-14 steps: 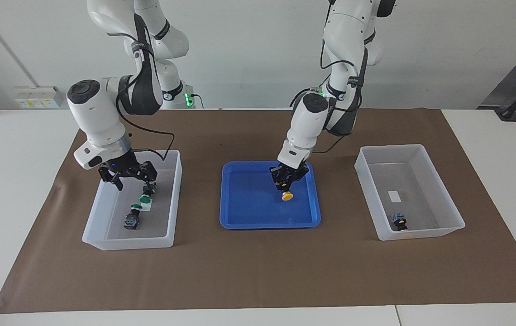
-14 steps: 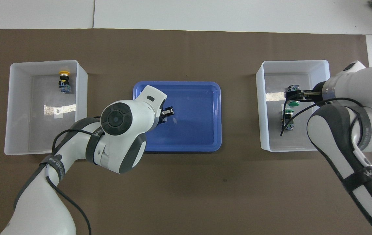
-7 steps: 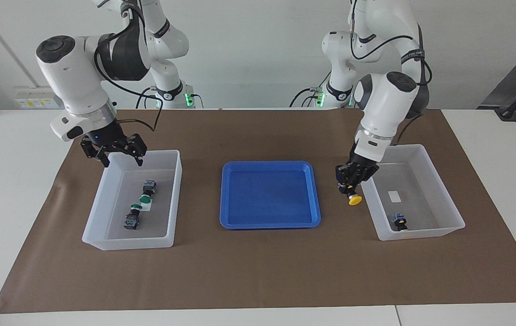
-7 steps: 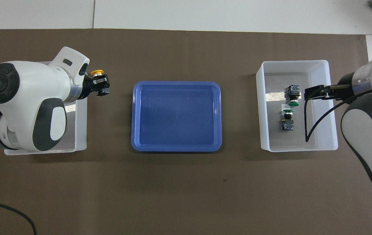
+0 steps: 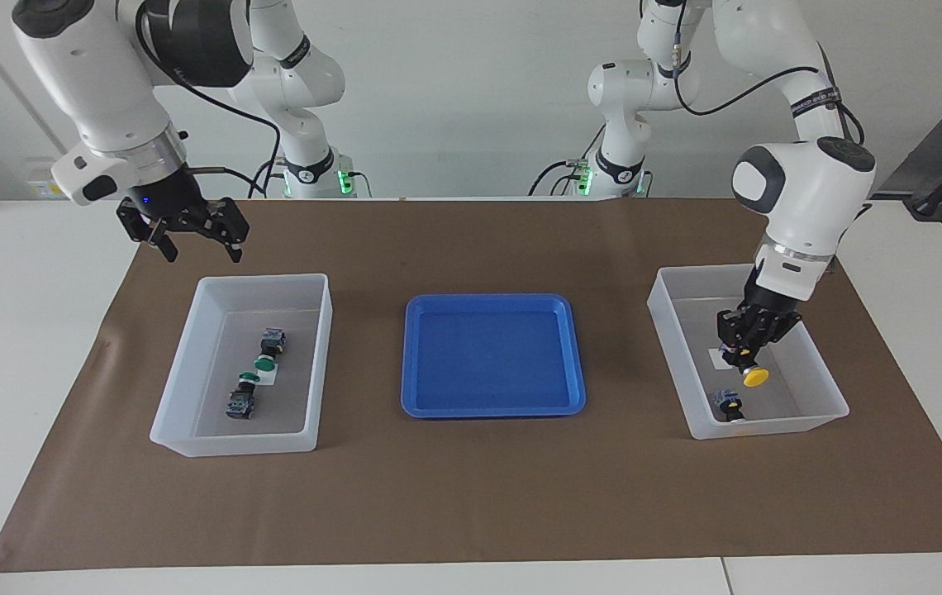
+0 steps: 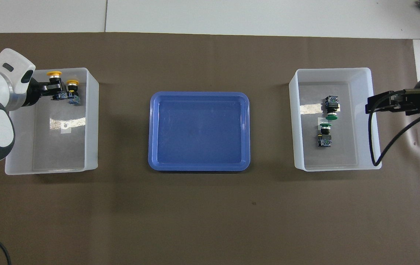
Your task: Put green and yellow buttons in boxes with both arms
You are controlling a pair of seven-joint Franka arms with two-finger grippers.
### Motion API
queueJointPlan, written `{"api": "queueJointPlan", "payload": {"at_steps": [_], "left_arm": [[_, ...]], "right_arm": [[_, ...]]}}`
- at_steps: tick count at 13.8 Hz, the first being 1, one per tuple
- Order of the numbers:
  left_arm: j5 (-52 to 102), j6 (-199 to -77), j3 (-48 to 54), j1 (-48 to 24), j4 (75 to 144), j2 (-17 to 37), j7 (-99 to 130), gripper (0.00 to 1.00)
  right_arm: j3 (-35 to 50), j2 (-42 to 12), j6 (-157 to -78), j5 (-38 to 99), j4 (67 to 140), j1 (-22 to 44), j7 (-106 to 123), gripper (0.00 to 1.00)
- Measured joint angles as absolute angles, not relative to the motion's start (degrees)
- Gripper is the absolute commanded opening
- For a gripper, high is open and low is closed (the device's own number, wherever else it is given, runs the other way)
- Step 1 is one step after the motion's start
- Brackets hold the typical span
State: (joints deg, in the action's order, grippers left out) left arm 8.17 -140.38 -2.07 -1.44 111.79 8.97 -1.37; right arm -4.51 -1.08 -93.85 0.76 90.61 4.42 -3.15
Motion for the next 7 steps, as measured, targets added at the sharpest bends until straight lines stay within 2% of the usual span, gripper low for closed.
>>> {"api": "queueJointPlan", "payload": {"at_steps": [3, 7], "left_arm": [[8.18, -144.88, -2.00, 0.77, 112.85, 11.76, -4.02, 0.00], [8.18, -149.12, -1.94, 2.08, 112.82, 16.59, -4.08, 0.00]], "right_arm": [[-4.94, 0.23, -87.91, 0.69, 87.07, 3.97, -3.17, 1.00], [-5.10, 2.08, -84.81, 0.68, 87.85, 3.28, -3.77, 1.00]]}}
